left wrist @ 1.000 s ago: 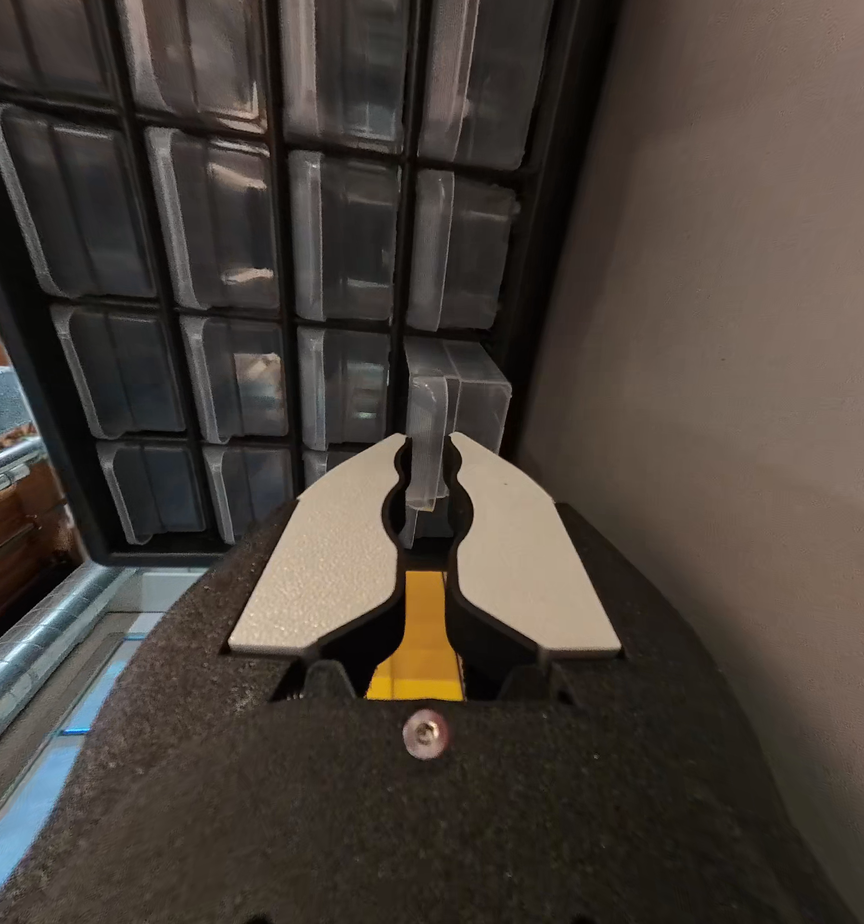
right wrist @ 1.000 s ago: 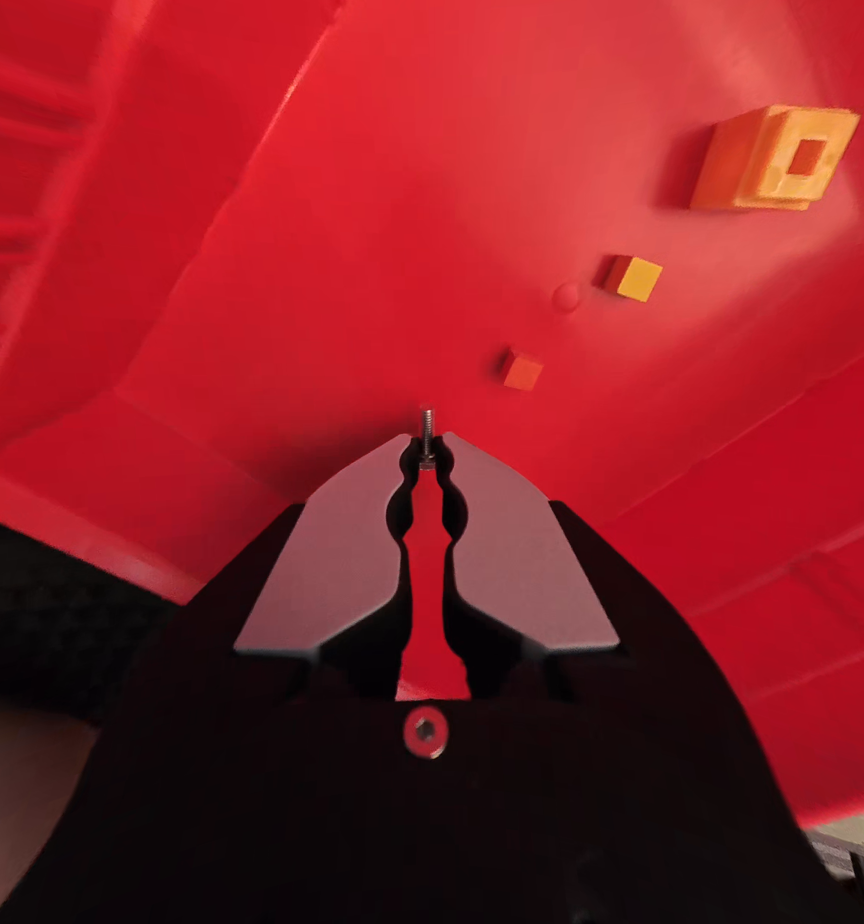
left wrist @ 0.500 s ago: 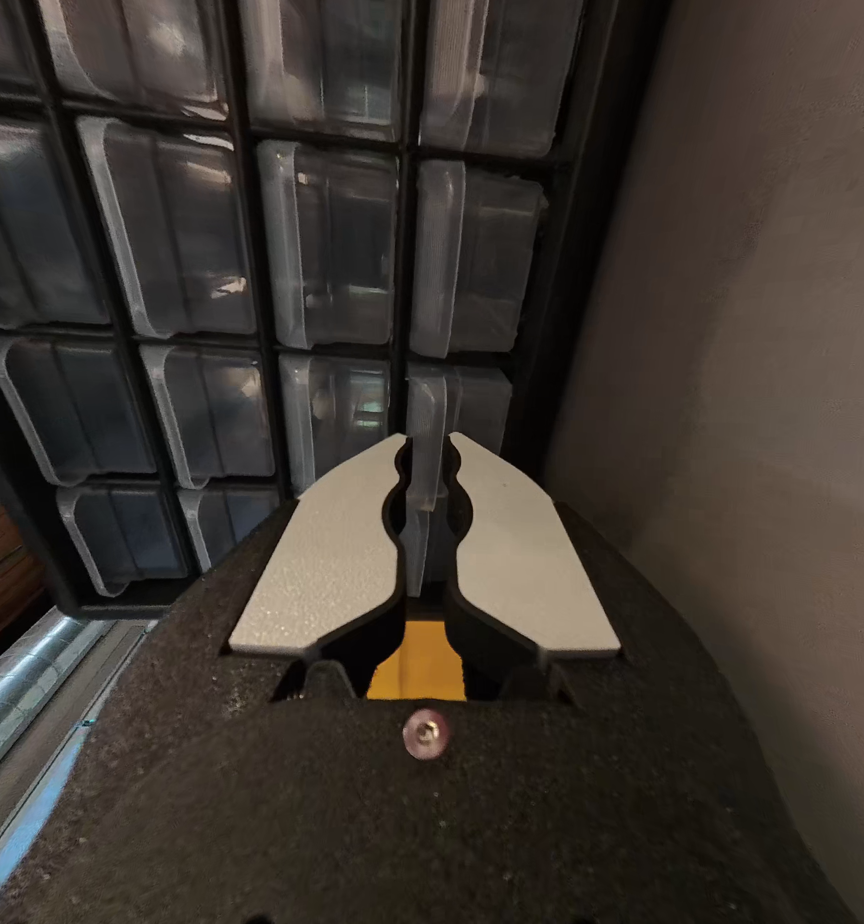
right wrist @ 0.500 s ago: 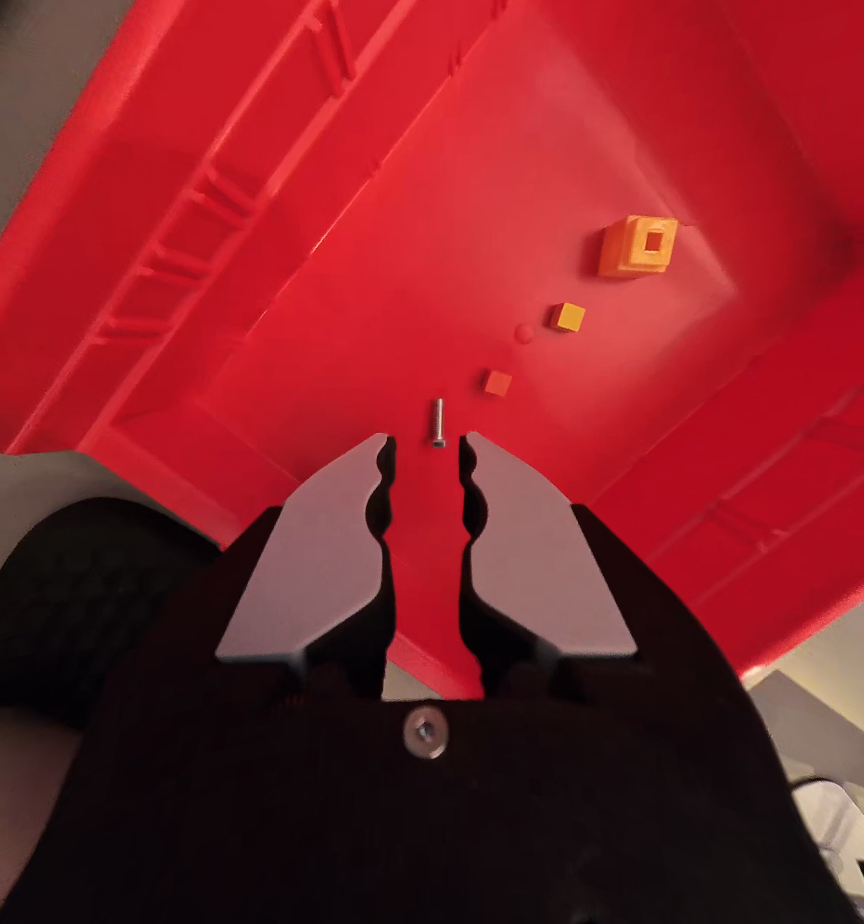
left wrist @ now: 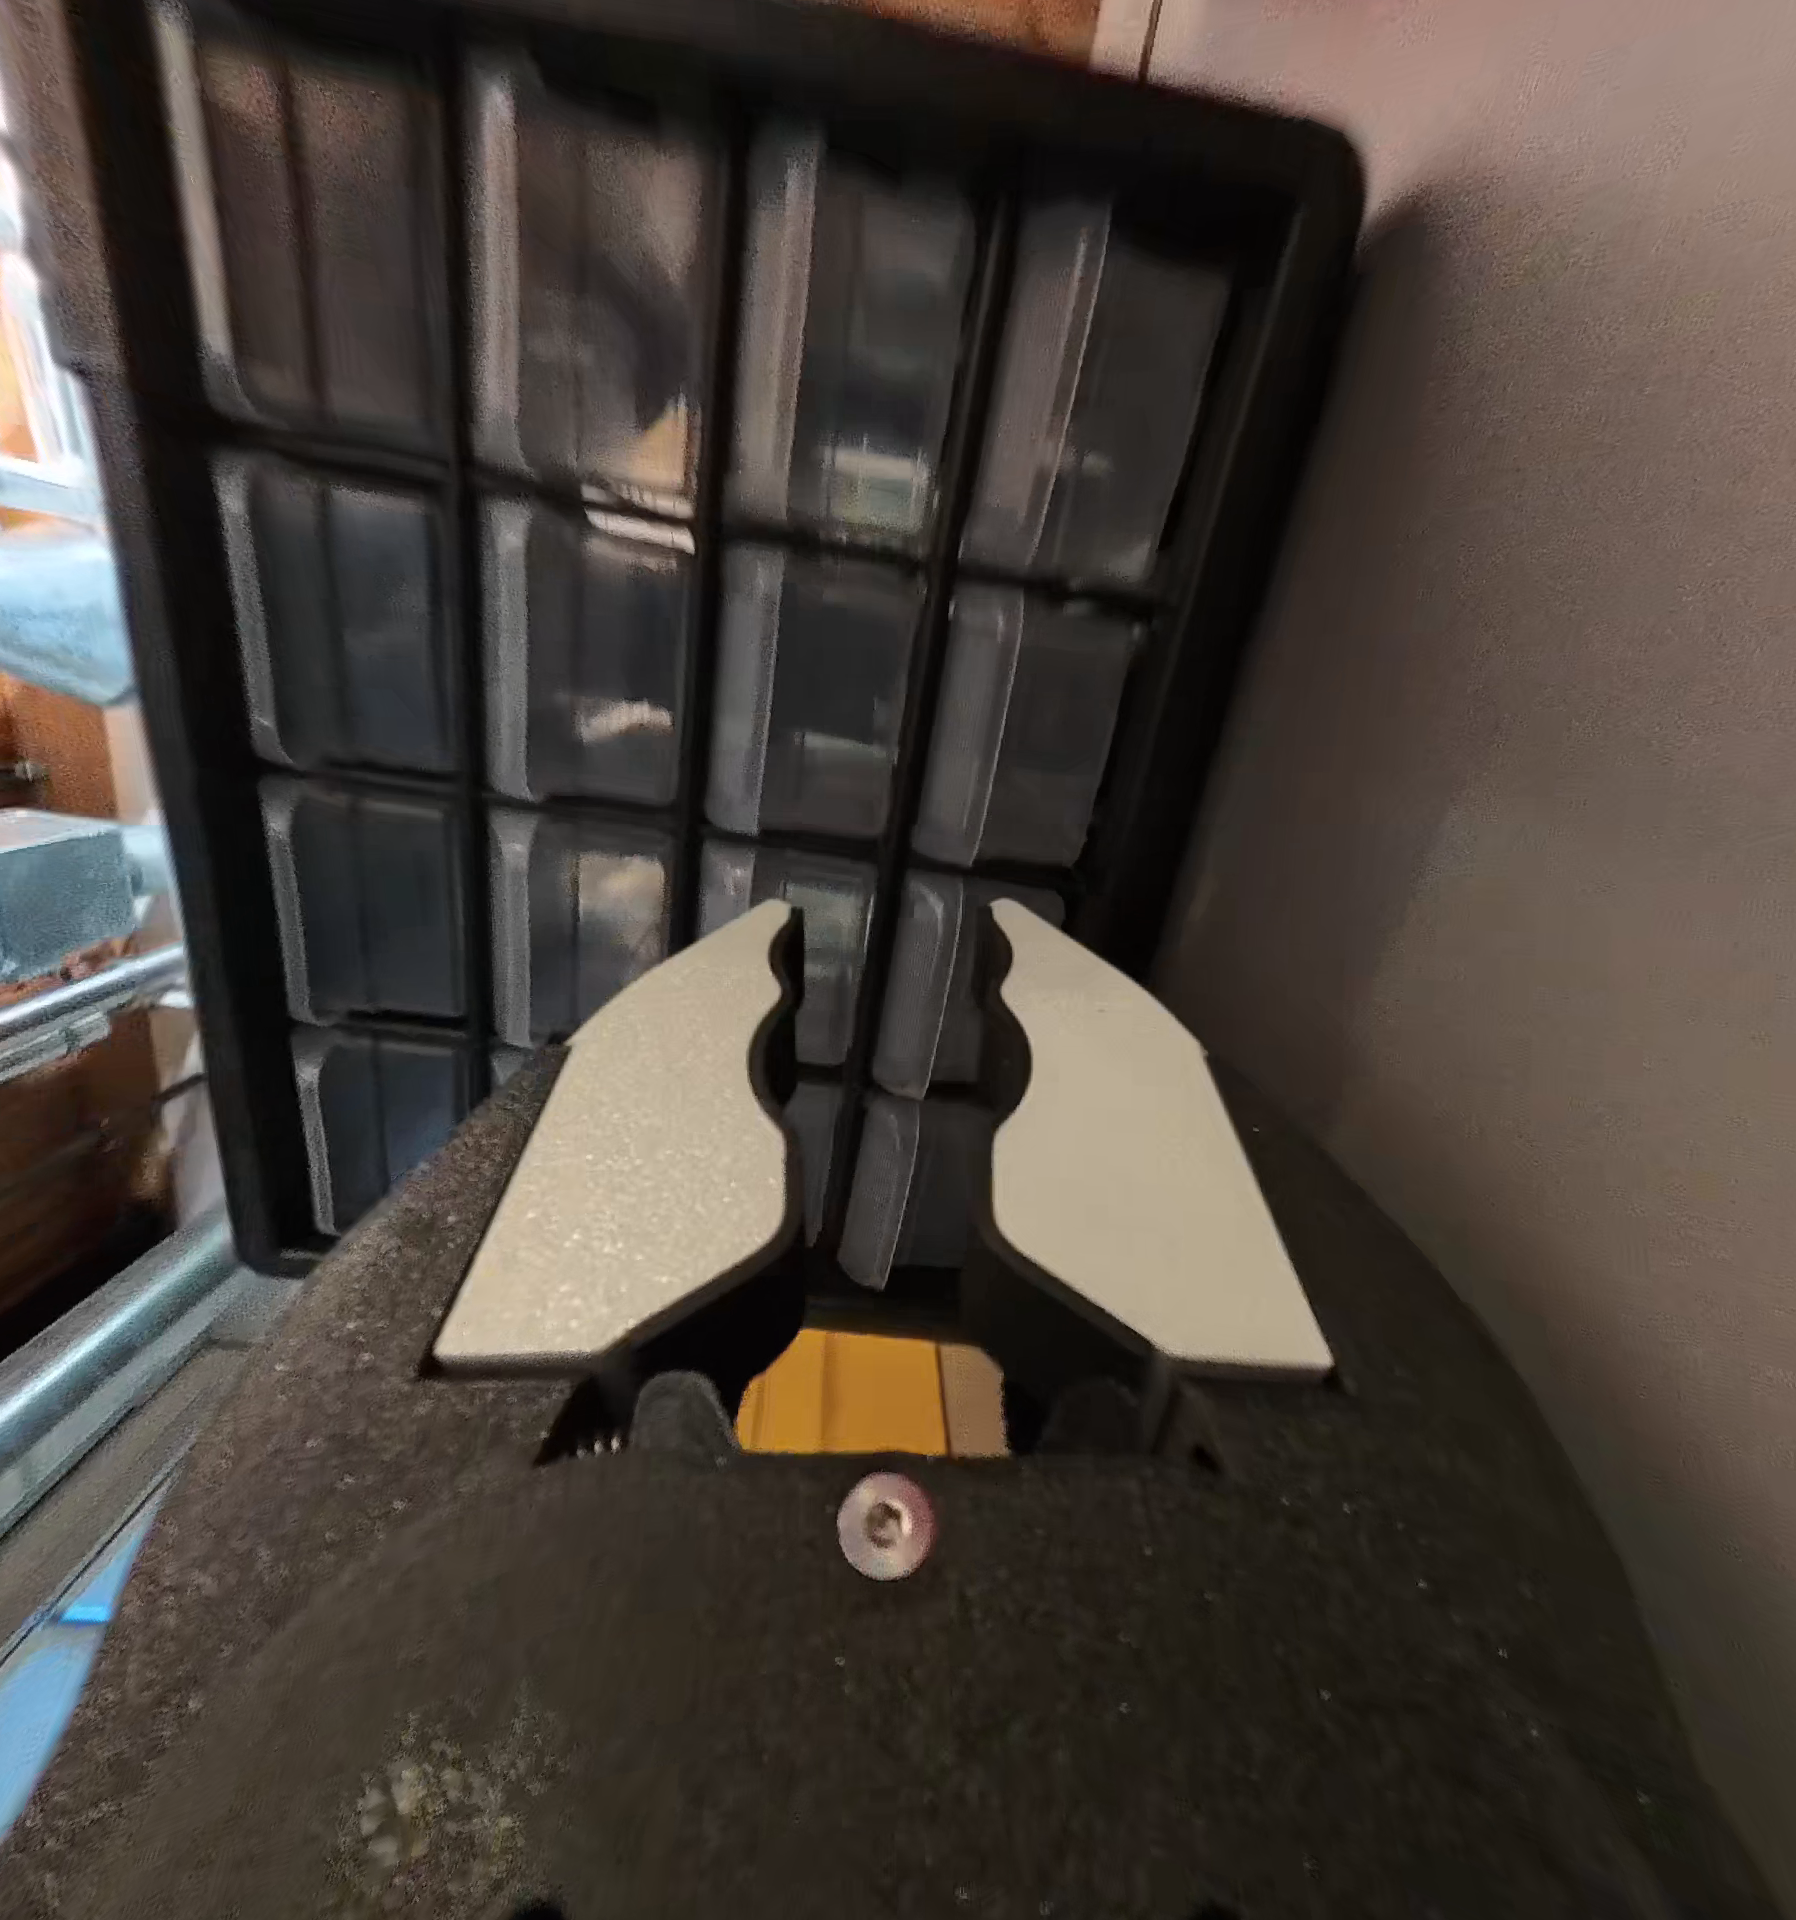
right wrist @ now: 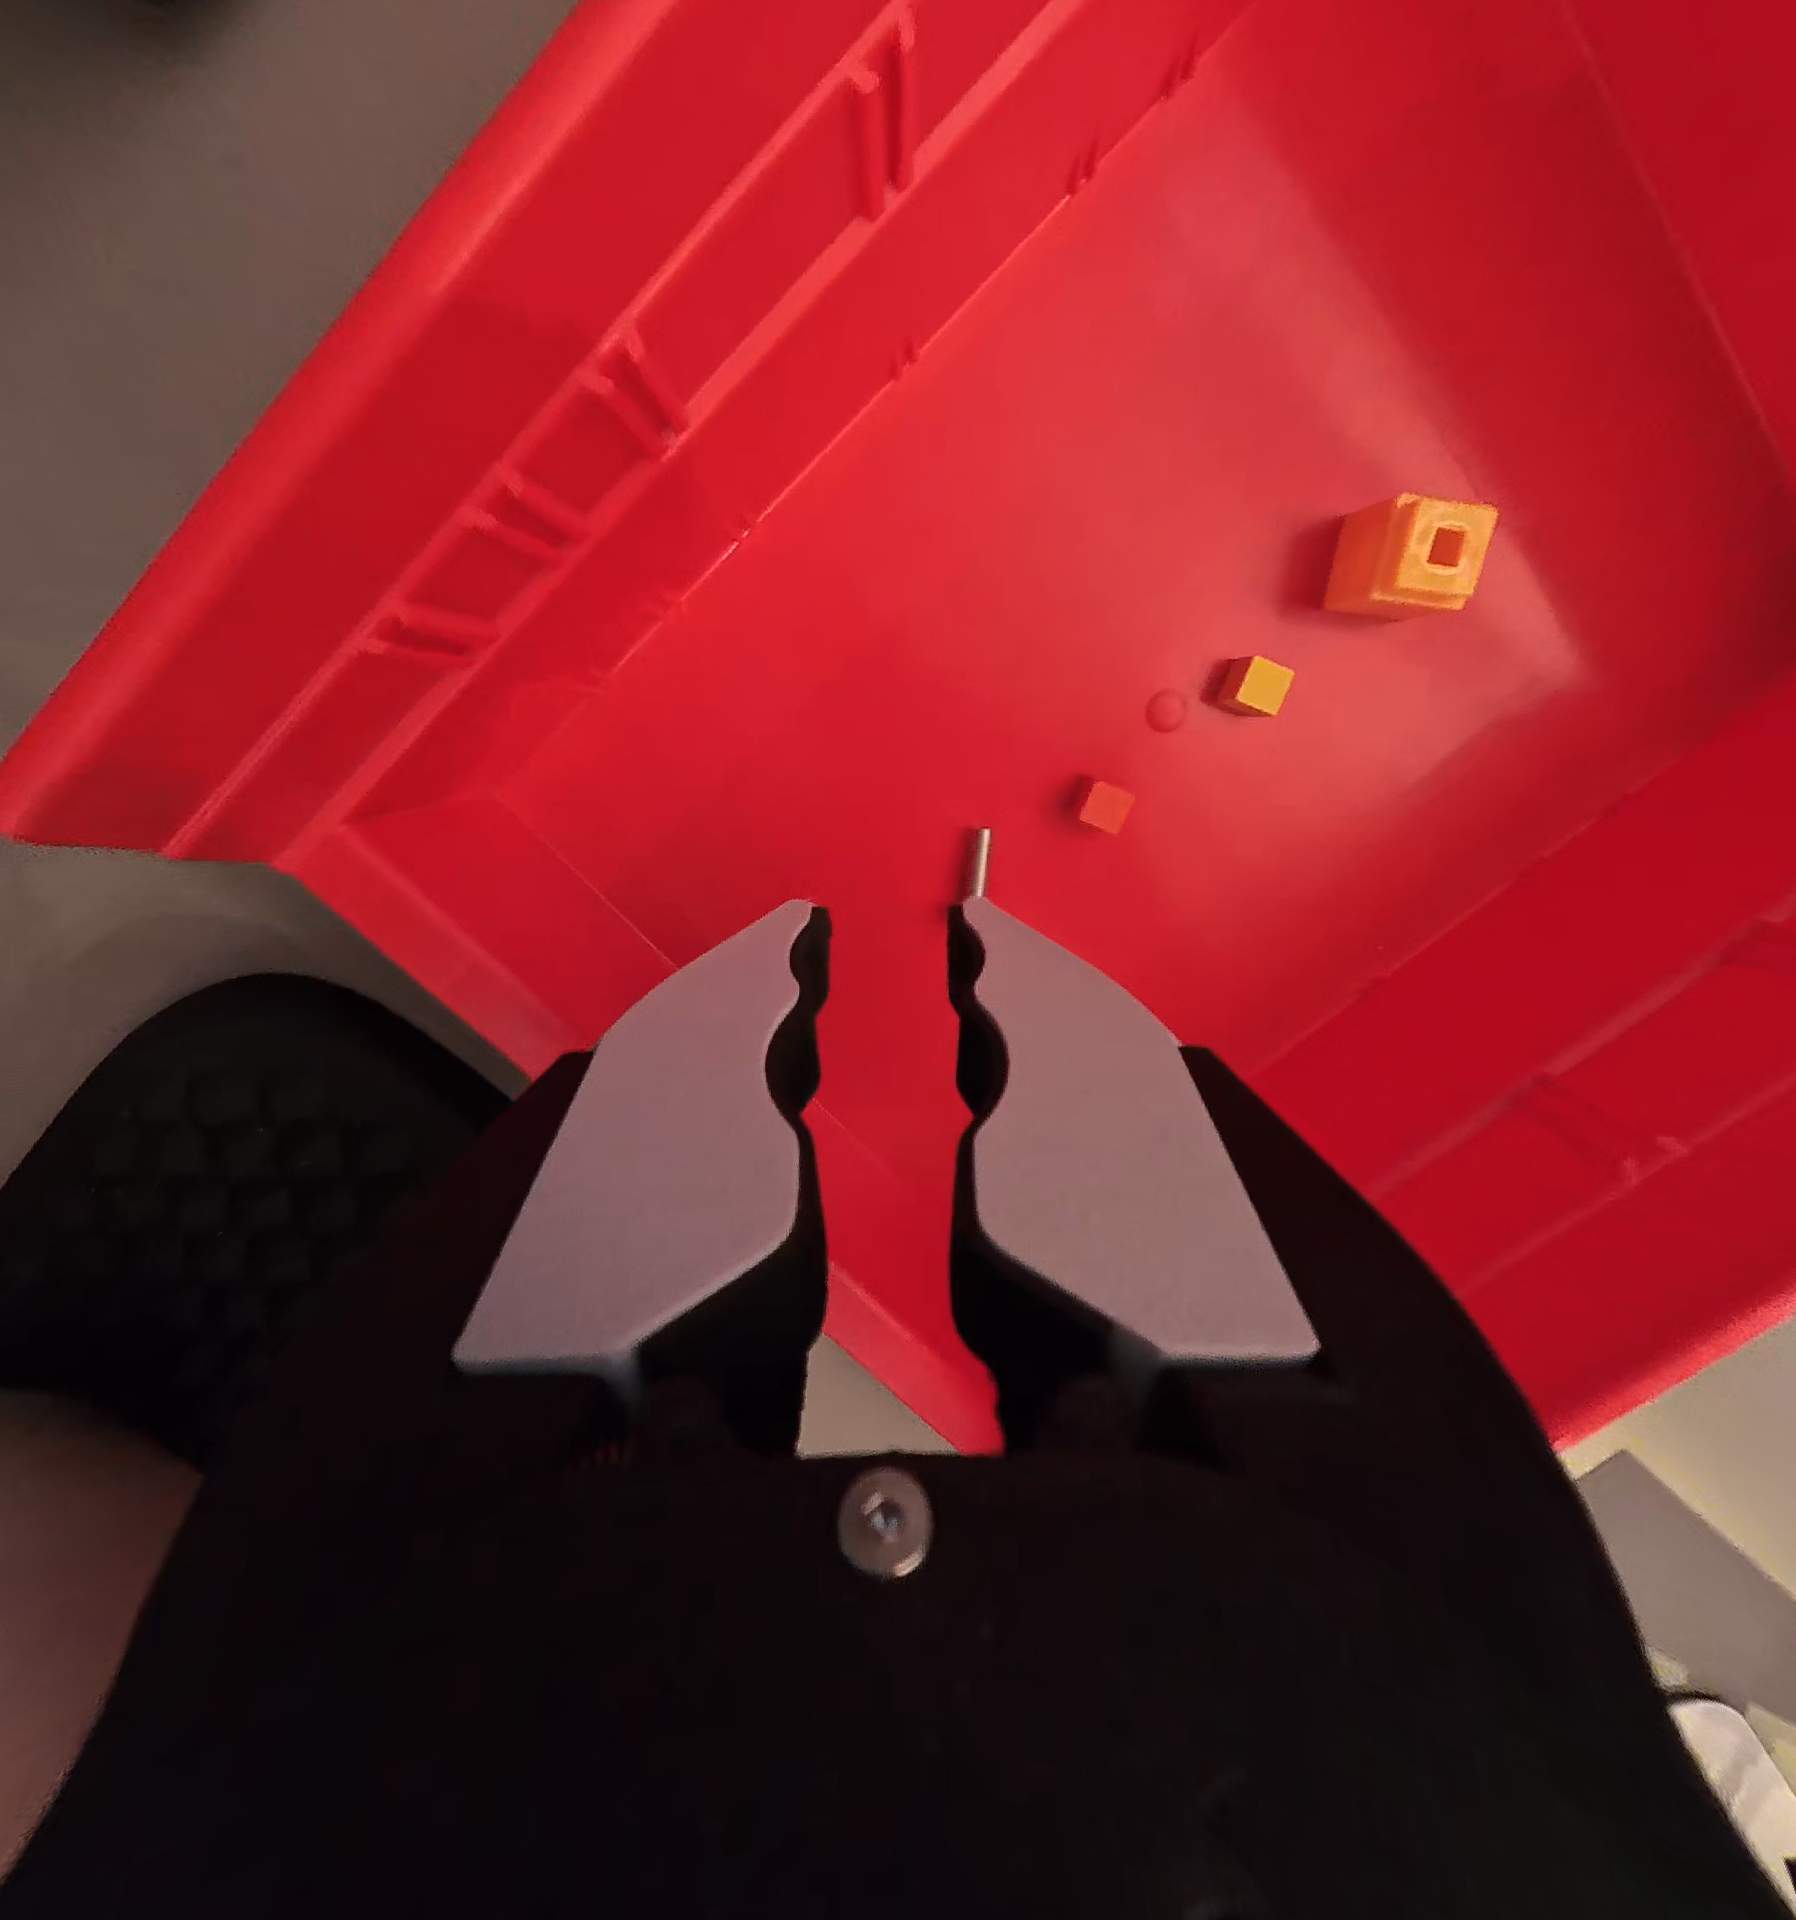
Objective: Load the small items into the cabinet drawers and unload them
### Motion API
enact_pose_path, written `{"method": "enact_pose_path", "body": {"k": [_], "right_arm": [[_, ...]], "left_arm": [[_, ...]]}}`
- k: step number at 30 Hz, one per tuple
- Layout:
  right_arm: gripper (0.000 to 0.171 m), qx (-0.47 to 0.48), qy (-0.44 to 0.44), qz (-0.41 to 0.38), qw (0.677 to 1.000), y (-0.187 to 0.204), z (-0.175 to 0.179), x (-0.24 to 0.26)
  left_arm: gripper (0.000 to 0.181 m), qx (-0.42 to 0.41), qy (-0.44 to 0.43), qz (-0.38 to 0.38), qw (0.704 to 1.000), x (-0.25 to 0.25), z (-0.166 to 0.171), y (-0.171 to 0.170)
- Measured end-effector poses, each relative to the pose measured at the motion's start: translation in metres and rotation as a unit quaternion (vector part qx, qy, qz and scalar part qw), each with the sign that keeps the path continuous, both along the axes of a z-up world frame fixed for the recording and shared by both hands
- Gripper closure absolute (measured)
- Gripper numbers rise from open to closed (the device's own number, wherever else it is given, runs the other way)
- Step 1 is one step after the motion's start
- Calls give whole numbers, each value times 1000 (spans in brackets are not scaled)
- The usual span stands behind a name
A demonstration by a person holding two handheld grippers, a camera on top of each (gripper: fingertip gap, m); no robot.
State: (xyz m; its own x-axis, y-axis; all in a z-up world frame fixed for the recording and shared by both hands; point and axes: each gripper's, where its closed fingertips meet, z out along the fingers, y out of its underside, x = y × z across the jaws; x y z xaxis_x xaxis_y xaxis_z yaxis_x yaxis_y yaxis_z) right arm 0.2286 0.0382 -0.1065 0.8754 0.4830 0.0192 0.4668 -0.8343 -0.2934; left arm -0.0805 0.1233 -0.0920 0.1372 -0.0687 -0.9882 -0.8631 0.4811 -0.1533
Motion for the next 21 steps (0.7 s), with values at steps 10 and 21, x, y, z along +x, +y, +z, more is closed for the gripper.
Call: {"method": "enact_pose_path", "body": {"k": [10,21], "right_arm": [[148,80,56,45,994,2,34,-19],[148,83,45,46,994,-4,39,-19]], "left_arm": [[152,72,-36,5,997,38,31,19],[171,106,-17,1,994,49,33,26]]}}
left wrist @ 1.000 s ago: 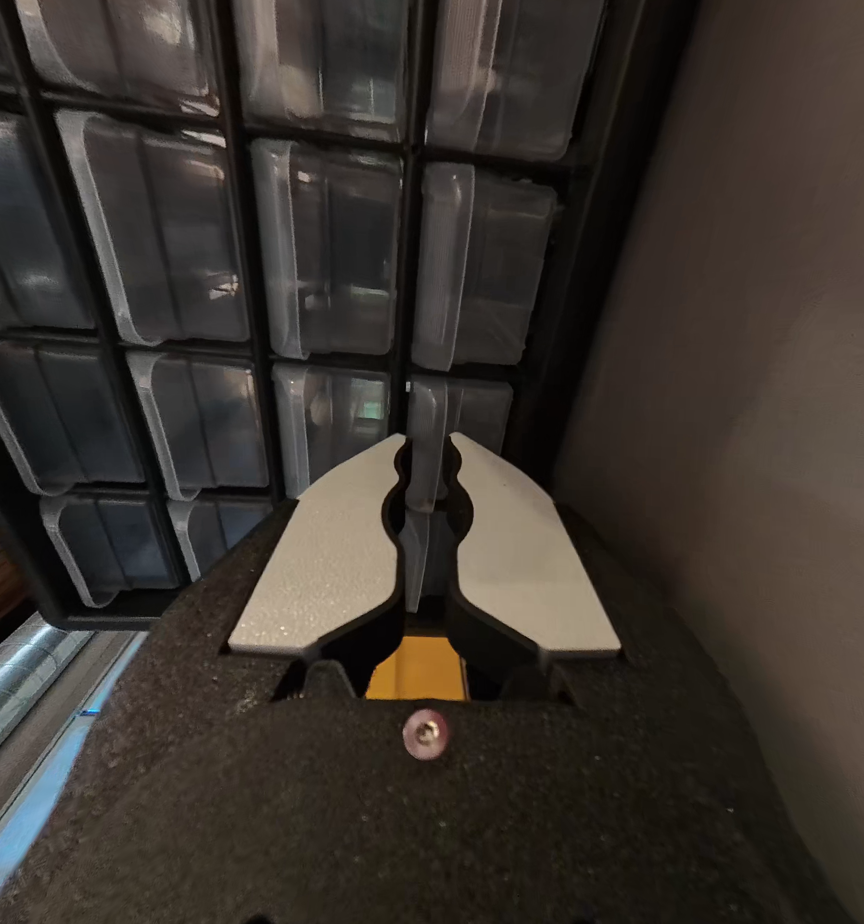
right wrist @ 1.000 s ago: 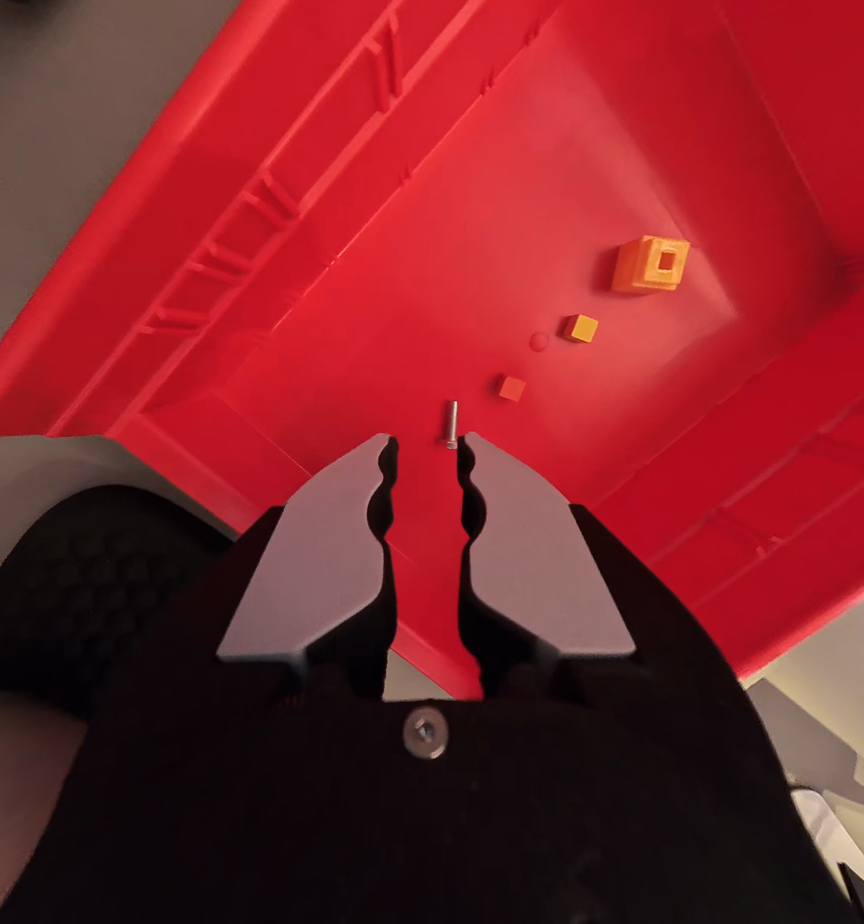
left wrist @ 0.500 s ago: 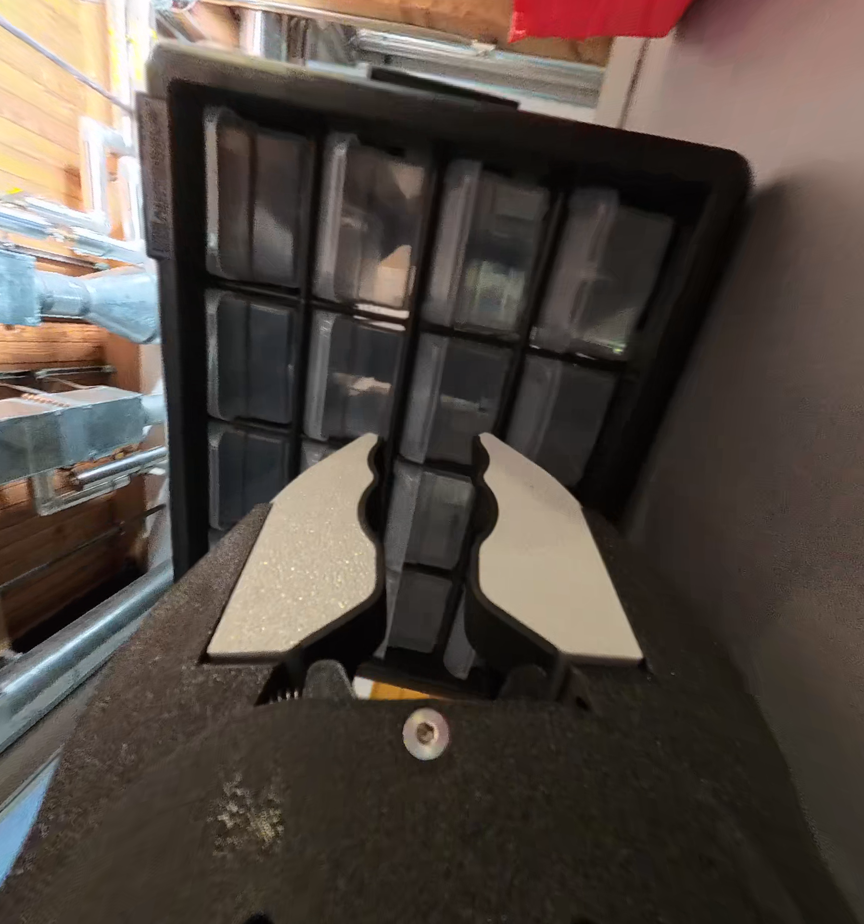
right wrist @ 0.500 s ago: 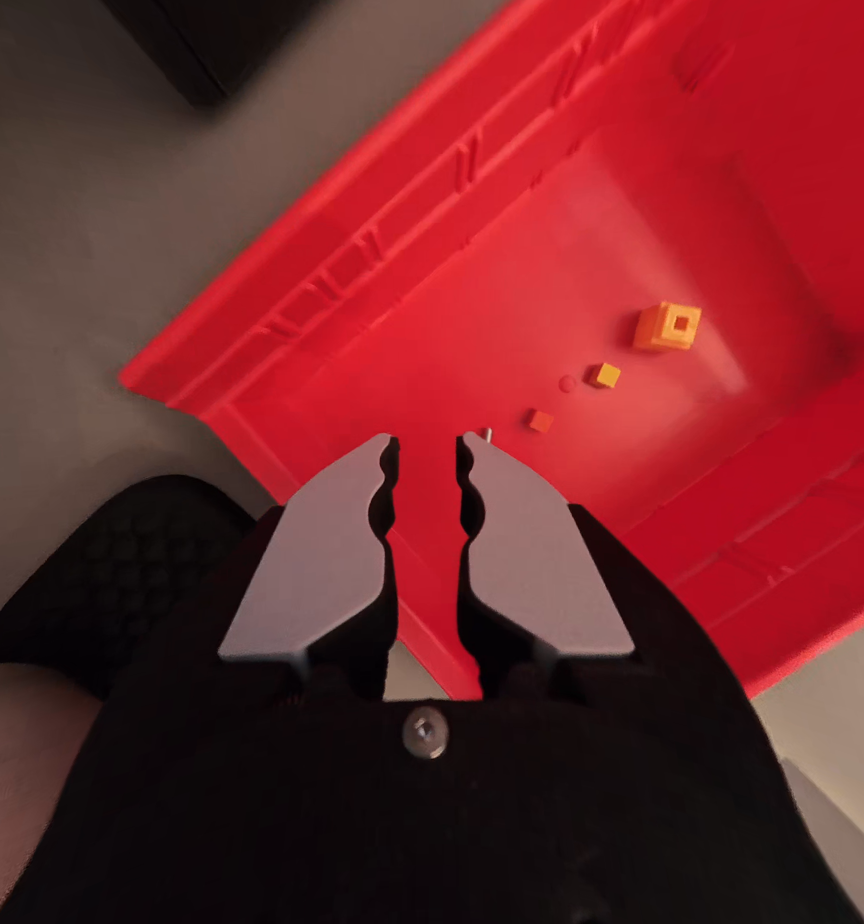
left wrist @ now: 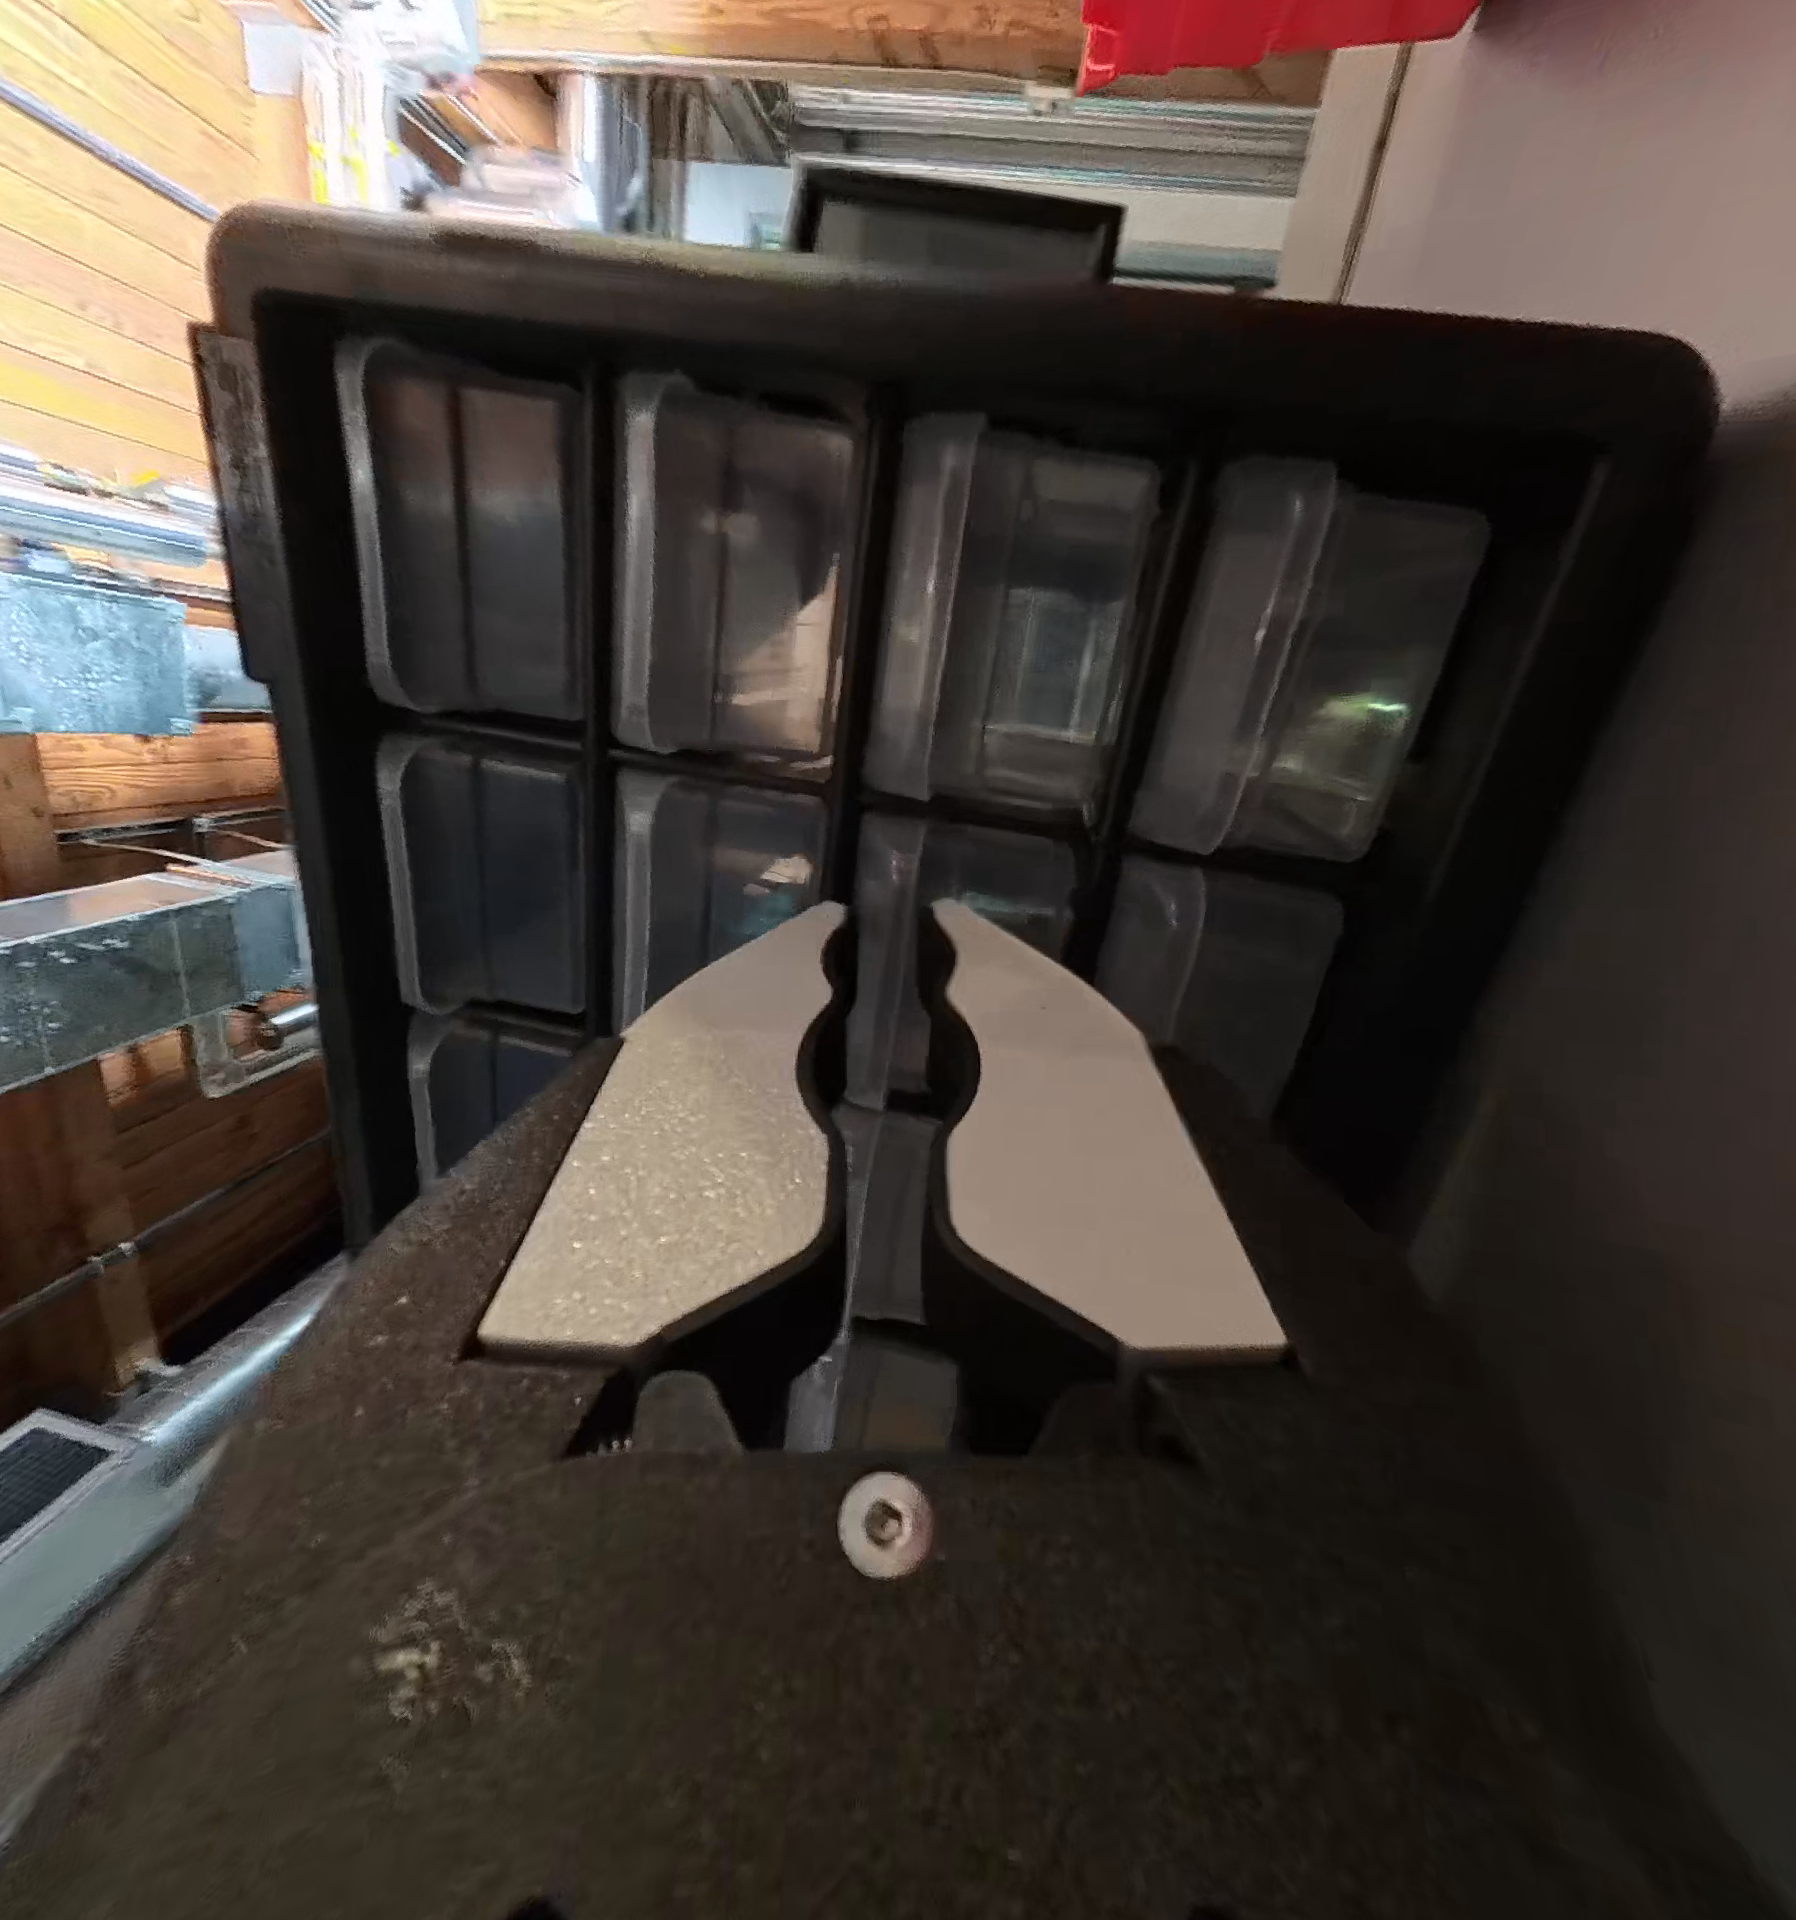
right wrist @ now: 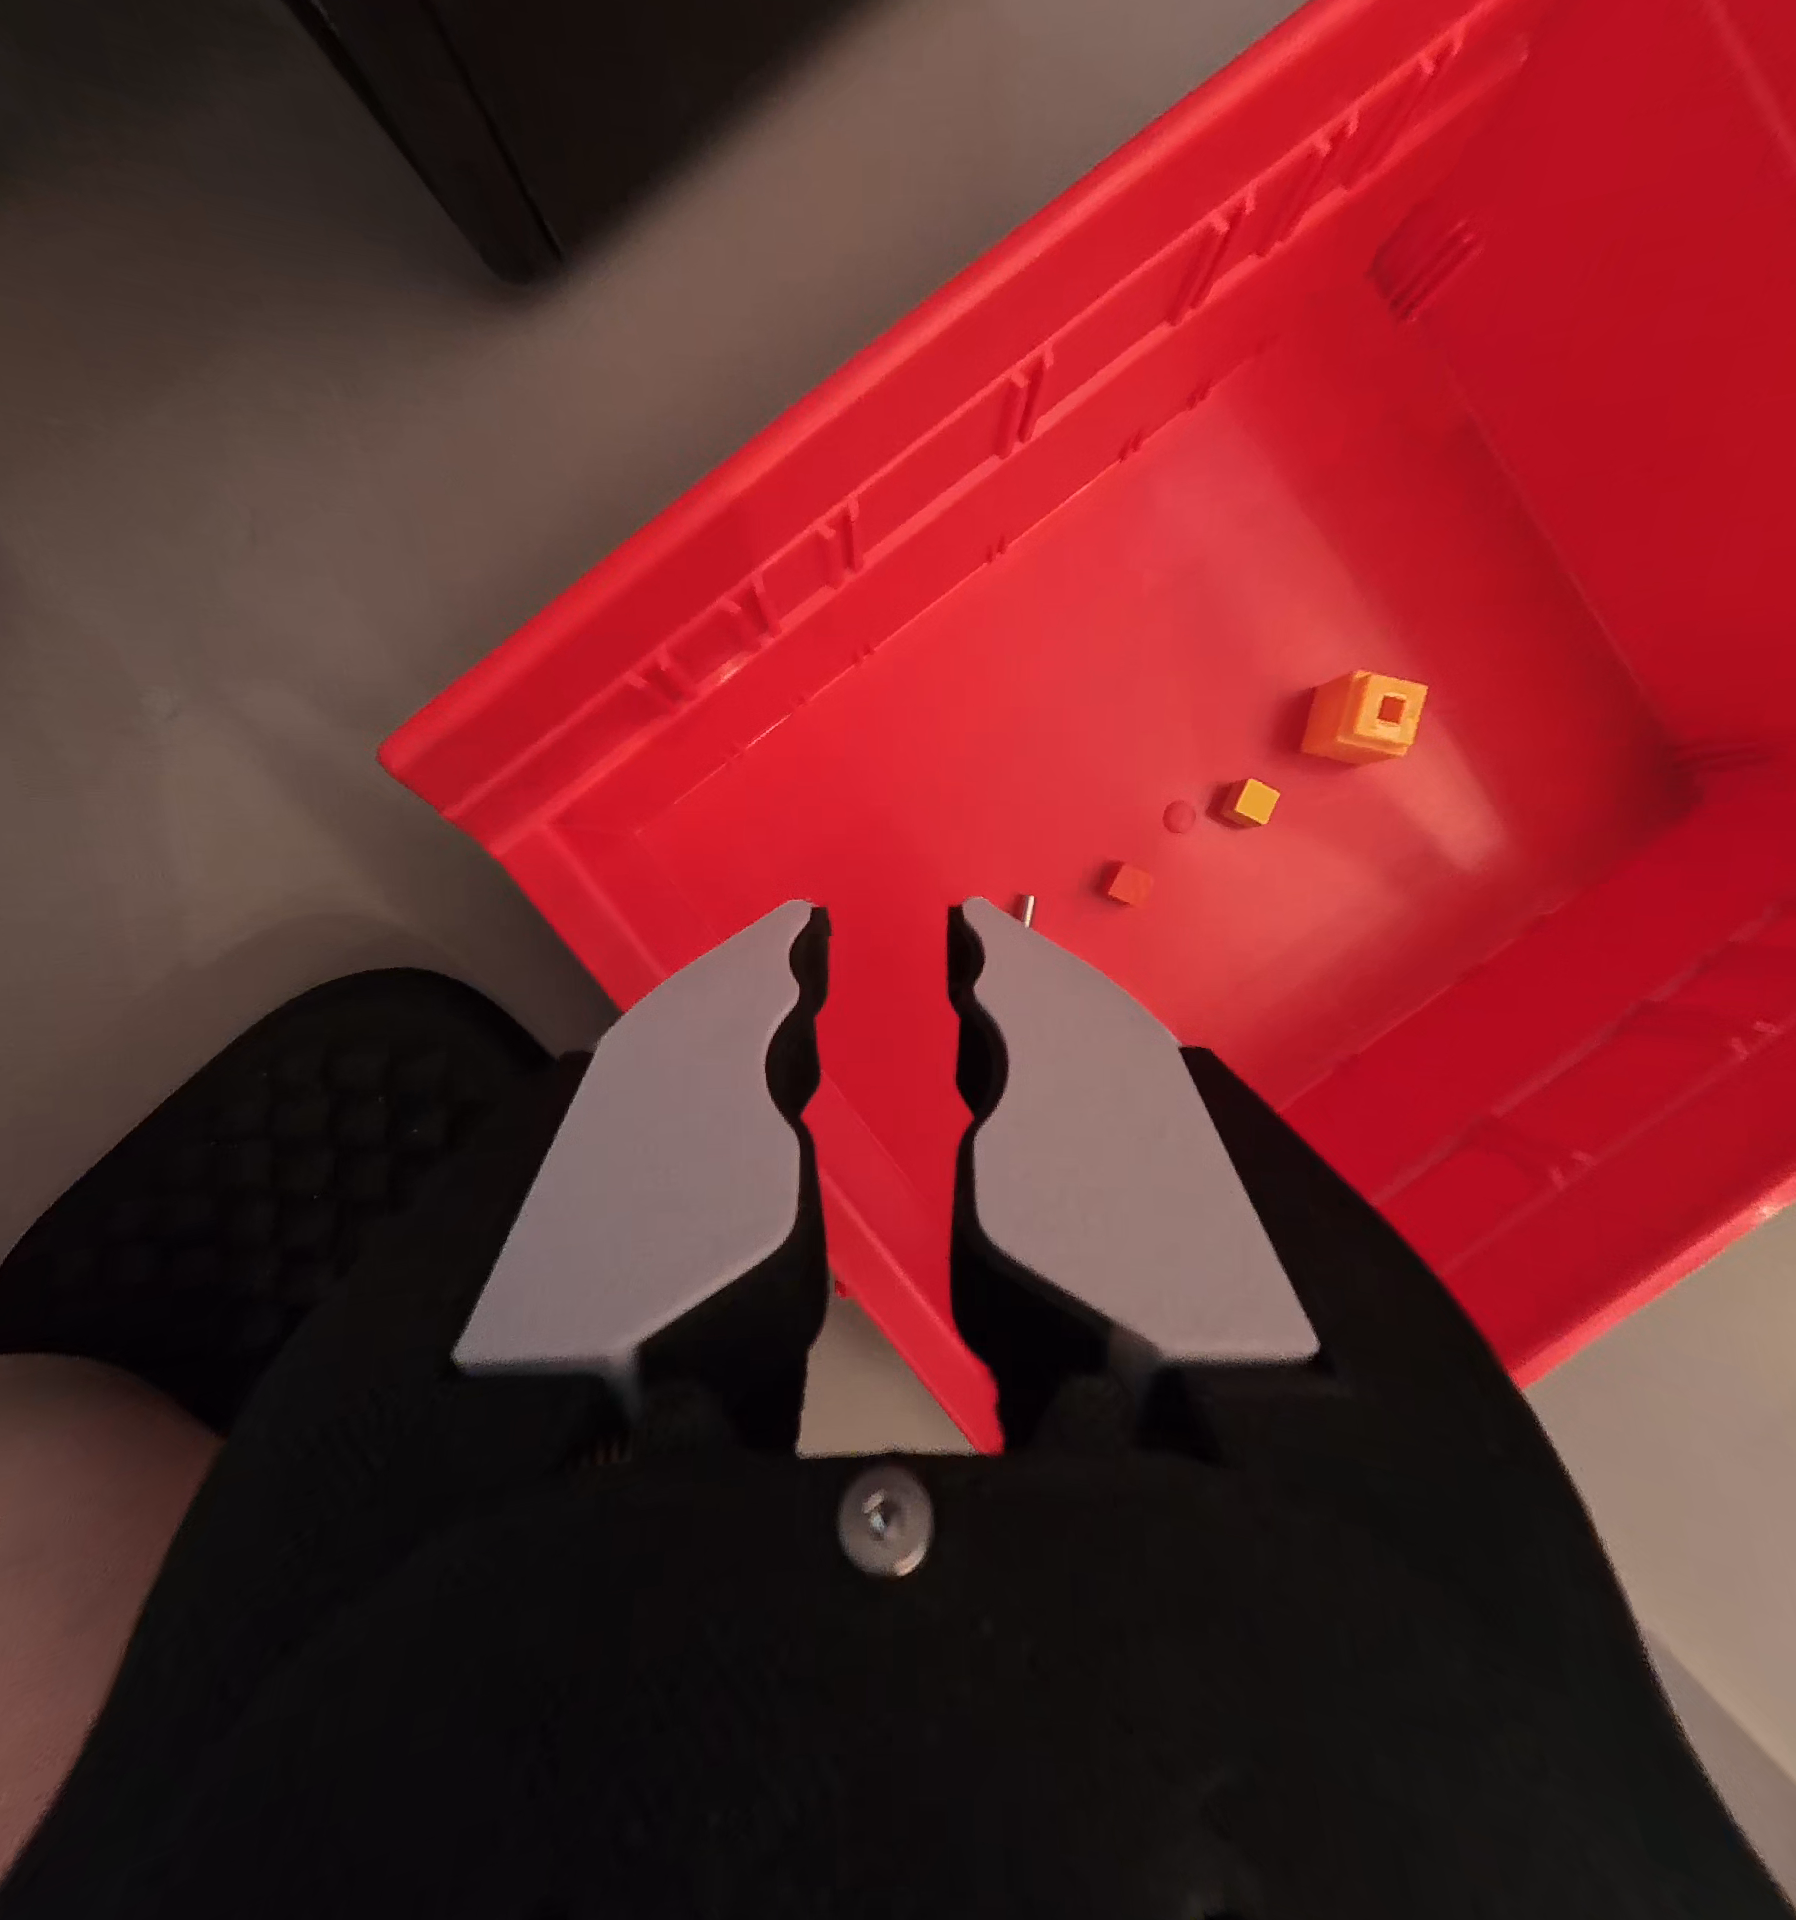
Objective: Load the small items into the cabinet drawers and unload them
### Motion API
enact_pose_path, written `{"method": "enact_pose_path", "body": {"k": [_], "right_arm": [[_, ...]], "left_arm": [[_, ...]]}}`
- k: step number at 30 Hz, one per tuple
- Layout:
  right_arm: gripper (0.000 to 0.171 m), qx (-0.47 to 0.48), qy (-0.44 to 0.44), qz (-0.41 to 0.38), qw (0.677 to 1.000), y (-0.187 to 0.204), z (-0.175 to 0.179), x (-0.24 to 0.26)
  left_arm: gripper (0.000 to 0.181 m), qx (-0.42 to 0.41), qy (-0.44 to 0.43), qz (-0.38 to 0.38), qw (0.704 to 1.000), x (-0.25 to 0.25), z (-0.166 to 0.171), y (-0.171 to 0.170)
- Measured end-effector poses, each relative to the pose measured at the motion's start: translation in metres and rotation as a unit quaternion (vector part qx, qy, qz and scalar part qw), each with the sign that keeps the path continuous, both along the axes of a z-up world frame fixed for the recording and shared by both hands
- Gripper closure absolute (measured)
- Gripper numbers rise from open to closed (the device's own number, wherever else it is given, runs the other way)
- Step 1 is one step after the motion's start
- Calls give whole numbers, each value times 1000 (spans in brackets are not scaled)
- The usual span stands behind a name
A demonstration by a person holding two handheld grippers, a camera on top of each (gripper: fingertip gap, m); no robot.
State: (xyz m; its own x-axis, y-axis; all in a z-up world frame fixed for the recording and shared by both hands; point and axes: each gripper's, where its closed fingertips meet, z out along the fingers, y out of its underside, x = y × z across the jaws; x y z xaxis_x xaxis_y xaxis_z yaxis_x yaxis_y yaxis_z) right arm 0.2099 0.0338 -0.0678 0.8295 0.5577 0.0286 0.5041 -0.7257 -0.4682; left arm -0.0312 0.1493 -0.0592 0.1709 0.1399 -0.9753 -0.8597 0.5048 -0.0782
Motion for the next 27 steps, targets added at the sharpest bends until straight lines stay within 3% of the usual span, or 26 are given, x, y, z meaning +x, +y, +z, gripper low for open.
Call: {"method": "enact_pose_path", "body": {"k": [12,21,27], "right_arm": [[149,54,-46,56,996,8,30,-36],[150,127,-22,262,956,23,56,-175],[150,195,-5,329,924,33,66,-255]], "left_arm": [[174,8,33,-6,999,-9,1,-14],[174,16,55,-36,998,-28,2,-72],[174,0,47,-53,998,-38,0,-95]]}}
